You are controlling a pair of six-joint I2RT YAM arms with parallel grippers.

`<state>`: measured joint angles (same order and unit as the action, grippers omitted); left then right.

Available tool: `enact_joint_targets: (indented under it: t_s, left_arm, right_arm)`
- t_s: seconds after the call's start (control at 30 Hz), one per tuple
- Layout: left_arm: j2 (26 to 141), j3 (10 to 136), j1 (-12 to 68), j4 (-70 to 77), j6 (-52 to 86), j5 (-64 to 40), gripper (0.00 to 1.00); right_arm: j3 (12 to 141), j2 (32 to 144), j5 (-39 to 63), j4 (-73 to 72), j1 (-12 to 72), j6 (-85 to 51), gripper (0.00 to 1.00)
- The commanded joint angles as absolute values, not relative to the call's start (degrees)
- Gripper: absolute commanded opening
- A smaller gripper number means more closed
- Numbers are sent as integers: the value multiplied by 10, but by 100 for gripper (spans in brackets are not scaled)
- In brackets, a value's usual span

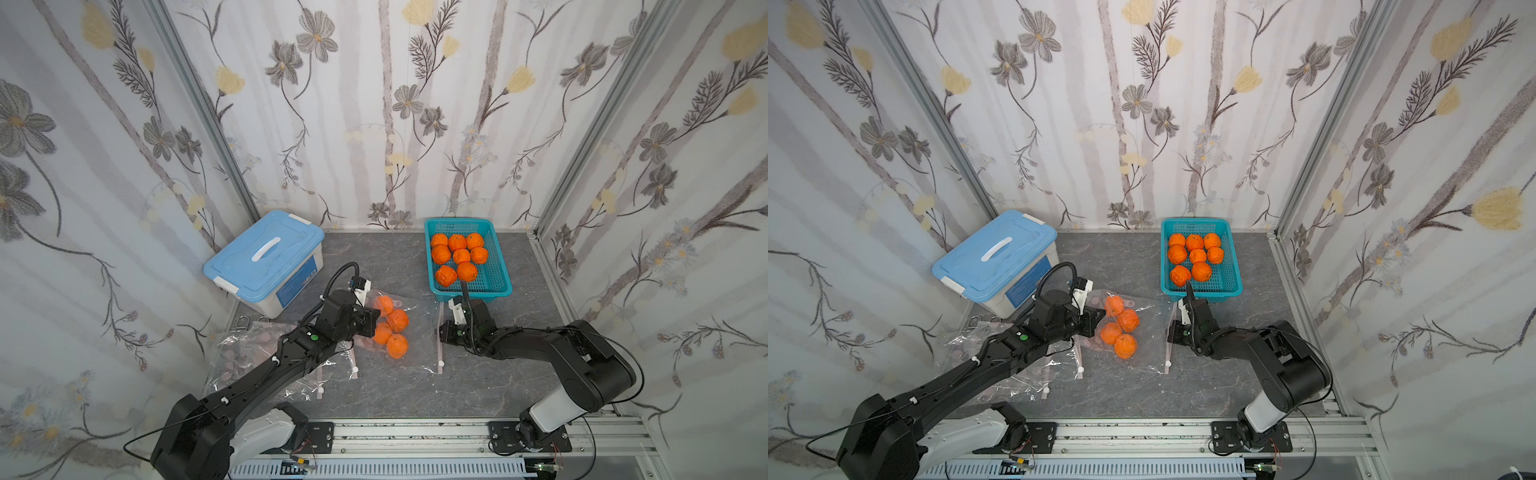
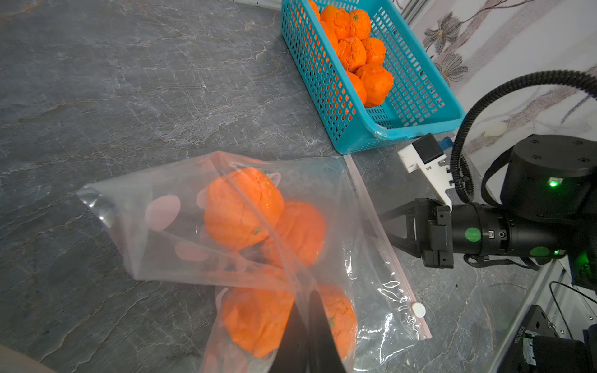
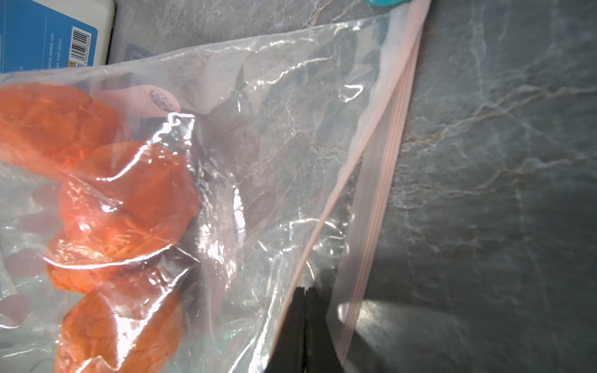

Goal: Open the zip-top bag and take out the orange
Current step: Adjust the zipper food storage bag at the center of the board.

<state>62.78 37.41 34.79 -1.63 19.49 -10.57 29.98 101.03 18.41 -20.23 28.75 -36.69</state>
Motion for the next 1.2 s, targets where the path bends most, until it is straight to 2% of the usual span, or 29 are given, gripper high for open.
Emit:
enact_joint_targets:
  t_s: [0.0, 0.23, 0.57, 0.77, 0.9, 0.93, 0.97, 1.07, 1.17]
  left_arm:
    - [617, 388, 348, -21, 191, -108, 0]
    - [581, 408, 353, -27, 193, -154, 0]
    - [546, 404, 391, 52, 162, -265, 0]
    - [558, 412, 394, 65, 149, -255, 0]
    - [568, 431, 395, 15, 146, -207, 0]
    - [567, 437, 396, -6, 148, -184, 5]
    - [566, 445, 395, -37, 153, -150, 16]
    - [560, 476, 391, -152, 182, -37, 23]
    - [541, 492, 383, -214, 176, 13, 48]
  right_arm:
    - [298, 1021, 166, -216, 287, -359, 2]
    - [276, 1047, 160, -250, 287, -366, 0]
    - [267, 1058, 164, -272, 287, -368, 0]
    - [266, 1065, 172, -283, 287, -372, 0]
    - [266, 1062, 171, -283, 287, -372, 0]
    - [266, 1061, 171, -283, 287, -373, 0]
    - [265, 1060, 171, -283, 287, -372, 0]
    - [266, 1059, 170, -281, 287, -371, 0]
    - [269, 1059, 170, -279, 286, -369, 0]
